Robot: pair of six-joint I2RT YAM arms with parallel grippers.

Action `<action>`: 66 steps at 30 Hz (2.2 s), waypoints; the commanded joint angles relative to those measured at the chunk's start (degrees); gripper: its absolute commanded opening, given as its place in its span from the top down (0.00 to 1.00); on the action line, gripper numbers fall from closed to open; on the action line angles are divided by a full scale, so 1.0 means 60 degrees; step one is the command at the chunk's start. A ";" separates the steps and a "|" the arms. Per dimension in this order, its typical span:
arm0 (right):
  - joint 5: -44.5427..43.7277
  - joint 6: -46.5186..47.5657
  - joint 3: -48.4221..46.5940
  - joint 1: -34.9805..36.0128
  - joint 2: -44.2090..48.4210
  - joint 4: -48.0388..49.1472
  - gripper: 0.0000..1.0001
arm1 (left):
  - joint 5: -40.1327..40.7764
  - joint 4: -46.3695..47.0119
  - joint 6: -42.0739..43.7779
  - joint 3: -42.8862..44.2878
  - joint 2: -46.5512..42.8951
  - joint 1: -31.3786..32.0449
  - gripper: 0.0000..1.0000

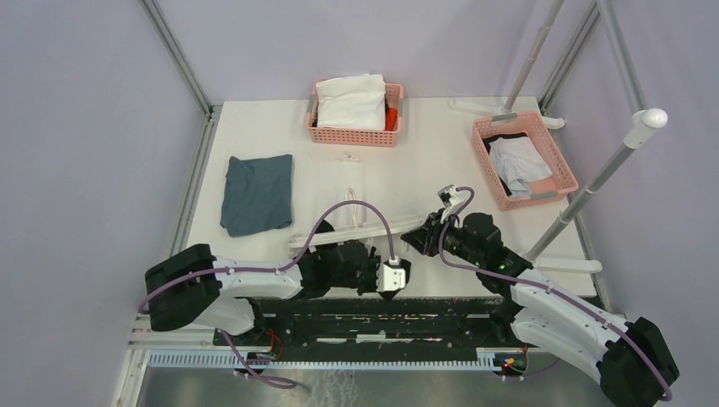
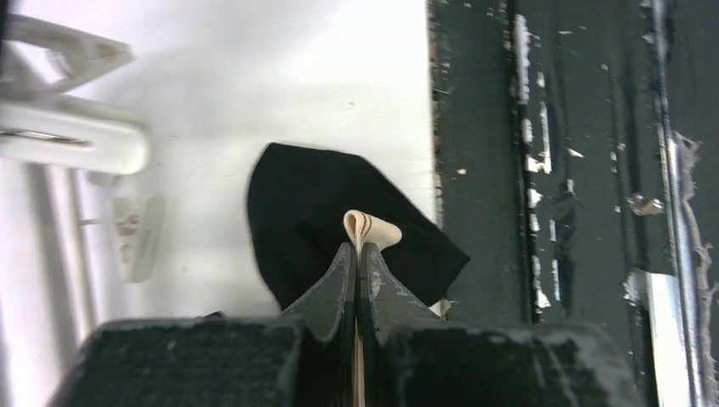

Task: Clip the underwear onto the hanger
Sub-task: Clamp the underwear onto the hanger.

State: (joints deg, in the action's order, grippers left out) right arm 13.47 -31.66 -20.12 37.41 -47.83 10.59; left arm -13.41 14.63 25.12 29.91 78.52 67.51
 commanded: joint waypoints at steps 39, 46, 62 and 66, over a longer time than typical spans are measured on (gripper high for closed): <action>-0.0420 -0.0048 -0.0272 0.0033 0.0267 0.0207 0.89 | 0.0448 0.0644 -0.1974 -0.0669 -0.1207 0.1125 0.65; -0.0406 -0.0034 -0.0265 0.0034 0.0329 0.0144 0.89 | 0.1301 0.1296 -0.1603 -0.0921 -0.1967 0.1114 0.62; -0.0321 -0.0026 -0.0338 0.0027 0.0281 0.0118 0.89 | 0.0874 0.3031 -0.1444 -0.0609 -0.0191 0.0106 0.35; -0.0323 -0.0012 -0.0318 0.0034 0.0311 0.0060 0.89 | 0.0548 0.3262 -0.1413 -0.0506 0.0007 -0.0243 0.34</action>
State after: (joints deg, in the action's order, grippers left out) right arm 10.68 -31.66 -20.14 37.41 -46.68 8.08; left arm -6.74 28.36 14.48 24.05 78.02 67.70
